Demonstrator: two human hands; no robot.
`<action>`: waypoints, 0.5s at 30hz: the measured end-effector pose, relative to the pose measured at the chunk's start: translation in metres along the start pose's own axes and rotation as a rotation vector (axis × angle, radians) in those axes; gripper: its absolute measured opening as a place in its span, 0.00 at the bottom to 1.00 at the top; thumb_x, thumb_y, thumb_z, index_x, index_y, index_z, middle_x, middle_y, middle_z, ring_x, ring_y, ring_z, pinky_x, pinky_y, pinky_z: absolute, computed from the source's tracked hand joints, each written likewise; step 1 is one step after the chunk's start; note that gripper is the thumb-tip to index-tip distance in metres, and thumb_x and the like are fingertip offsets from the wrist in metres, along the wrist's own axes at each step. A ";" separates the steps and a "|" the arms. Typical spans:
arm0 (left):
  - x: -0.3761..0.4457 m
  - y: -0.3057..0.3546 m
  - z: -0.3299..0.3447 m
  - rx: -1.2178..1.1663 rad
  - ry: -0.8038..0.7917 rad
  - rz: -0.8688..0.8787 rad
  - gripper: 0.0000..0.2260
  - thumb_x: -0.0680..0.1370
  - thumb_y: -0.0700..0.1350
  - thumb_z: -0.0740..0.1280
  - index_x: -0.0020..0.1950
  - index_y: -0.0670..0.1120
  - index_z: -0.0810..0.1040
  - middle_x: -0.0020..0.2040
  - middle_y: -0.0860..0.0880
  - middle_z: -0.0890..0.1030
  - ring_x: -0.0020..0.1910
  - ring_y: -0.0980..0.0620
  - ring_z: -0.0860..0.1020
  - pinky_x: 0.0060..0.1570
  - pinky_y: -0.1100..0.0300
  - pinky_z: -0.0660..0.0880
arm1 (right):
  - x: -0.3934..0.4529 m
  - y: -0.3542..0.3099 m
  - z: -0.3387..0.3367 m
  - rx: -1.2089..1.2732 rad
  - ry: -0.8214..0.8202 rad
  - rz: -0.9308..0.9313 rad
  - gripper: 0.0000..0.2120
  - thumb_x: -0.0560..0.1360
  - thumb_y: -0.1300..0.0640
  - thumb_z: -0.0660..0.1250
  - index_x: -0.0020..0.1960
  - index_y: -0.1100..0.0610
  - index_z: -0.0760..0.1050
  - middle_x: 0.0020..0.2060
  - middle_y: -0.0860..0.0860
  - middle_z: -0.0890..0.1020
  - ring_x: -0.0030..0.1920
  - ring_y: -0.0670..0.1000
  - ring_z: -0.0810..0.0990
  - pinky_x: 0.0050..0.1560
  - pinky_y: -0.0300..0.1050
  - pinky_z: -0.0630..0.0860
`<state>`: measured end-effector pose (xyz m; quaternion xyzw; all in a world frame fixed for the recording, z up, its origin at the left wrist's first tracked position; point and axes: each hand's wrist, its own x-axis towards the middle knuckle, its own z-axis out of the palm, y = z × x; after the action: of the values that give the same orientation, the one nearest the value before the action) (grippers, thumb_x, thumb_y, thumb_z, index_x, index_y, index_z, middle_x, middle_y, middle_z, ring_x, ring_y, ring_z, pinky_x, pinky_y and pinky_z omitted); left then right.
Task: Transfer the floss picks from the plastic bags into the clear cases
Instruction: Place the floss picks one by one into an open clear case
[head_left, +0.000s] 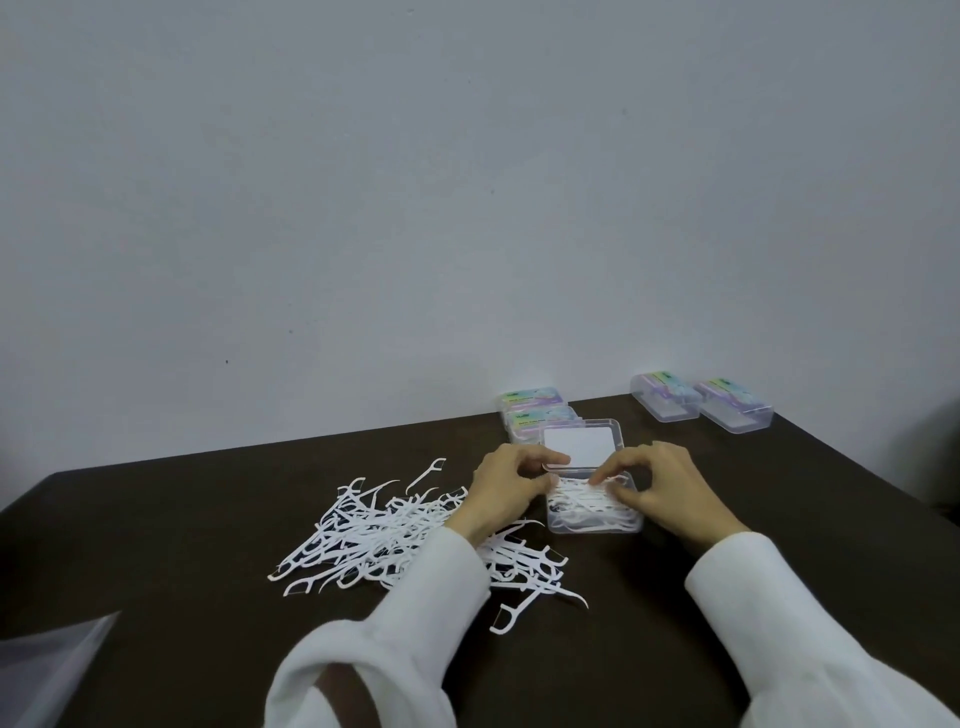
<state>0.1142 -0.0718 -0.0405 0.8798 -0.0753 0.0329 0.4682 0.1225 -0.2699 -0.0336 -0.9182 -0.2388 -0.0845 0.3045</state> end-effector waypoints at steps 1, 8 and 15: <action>-0.003 0.001 -0.003 -0.039 0.002 0.006 0.12 0.77 0.39 0.68 0.57 0.52 0.81 0.57 0.50 0.81 0.57 0.55 0.77 0.59 0.57 0.75 | -0.001 -0.002 0.000 0.031 0.009 -0.012 0.11 0.72 0.61 0.70 0.43 0.44 0.80 0.42 0.39 0.79 0.48 0.42 0.76 0.55 0.37 0.67; -0.043 -0.009 -0.049 -0.070 -0.004 0.034 0.12 0.78 0.37 0.65 0.54 0.52 0.81 0.53 0.55 0.82 0.55 0.59 0.78 0.59 0.63 0.73 | -0.005 -0.038 0.013 0.142 -0.018 -0.126 0.11 0.72 0.59 0.68 0.41 0.42 0.78 0.41 0.38 0.81 0.45 0.37 0.78 0.47 0.26 0.70; -0.093 -0.047 -0.098 0.152 0.101 -0.025 0.09 0.75 0.47 0.70 0.53 0.56 0.80 0.54 0.60 0.79 0.56 0.65 0.74 0.55 0.69 0.67 | -0.009 -0.083 0.040 -0.166 -0.236 -0.243 0.14 0.72 0.42 0.67 0.56 0.44 0.75 0.48 0.39 0.78 0.46 0.39 0.75 0.48 0.34 0.72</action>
<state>0.0312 0.0448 -0.0356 0.9110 -0.0377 0.0770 0.4035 0.0749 -0.1916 -0.0249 -0.9081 -0.3744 -0.0316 0.1850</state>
